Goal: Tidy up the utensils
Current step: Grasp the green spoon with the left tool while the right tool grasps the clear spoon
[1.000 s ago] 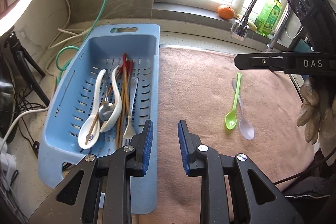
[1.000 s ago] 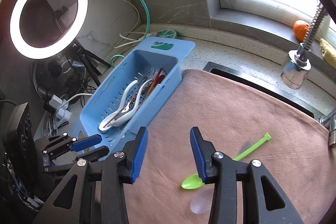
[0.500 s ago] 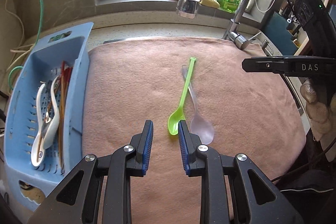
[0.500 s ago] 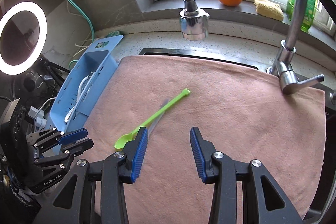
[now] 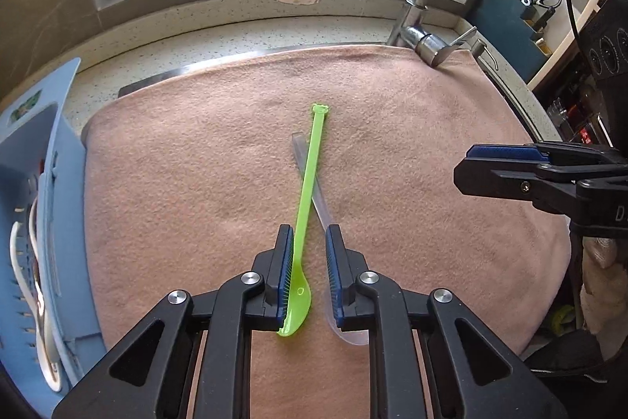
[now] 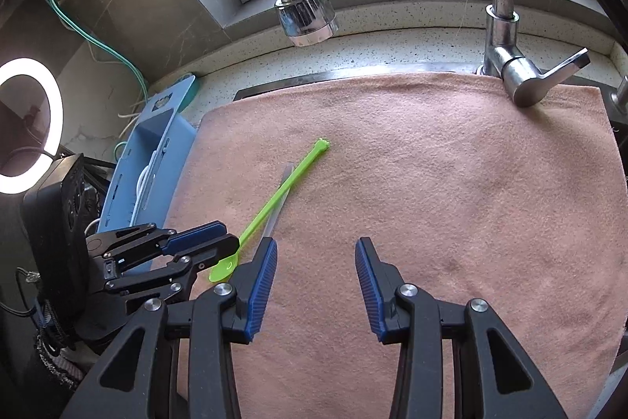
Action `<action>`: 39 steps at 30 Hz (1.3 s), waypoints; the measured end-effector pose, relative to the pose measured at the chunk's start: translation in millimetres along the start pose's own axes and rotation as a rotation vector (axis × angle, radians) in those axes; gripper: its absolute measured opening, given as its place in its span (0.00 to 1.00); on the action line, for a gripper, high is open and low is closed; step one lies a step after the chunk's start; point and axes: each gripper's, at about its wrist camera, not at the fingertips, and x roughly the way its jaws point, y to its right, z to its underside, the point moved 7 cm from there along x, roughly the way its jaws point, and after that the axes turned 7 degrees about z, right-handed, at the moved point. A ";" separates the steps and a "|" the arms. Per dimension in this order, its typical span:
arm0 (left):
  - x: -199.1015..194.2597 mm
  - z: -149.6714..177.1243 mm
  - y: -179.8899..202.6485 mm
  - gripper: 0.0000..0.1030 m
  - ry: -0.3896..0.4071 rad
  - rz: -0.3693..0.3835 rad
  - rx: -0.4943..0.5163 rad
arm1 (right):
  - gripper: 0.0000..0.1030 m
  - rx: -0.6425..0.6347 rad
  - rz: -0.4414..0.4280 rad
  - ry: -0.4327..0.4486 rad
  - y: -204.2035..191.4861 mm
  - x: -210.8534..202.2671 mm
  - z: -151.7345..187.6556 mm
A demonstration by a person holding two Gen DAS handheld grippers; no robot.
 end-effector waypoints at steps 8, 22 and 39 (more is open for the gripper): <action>16.6 -0.5 -3.0 0.13 -0.059 -0.034 0.029 | 0.31 0.026 0.005 -0.014 0.0 8.4 2.6; 12.1 15.1 -25.9 0.05 -0.025 -0.077 -0.091 | 0.20 0.055 -0.021 -0.101 -13.8 48.2 -1.4; 7.0 27.3 -38.7 0.07 0.009 -0.079 -0.171 | 0.17 0.050 -0.068 -0.211 -55.6 84.6 -3.4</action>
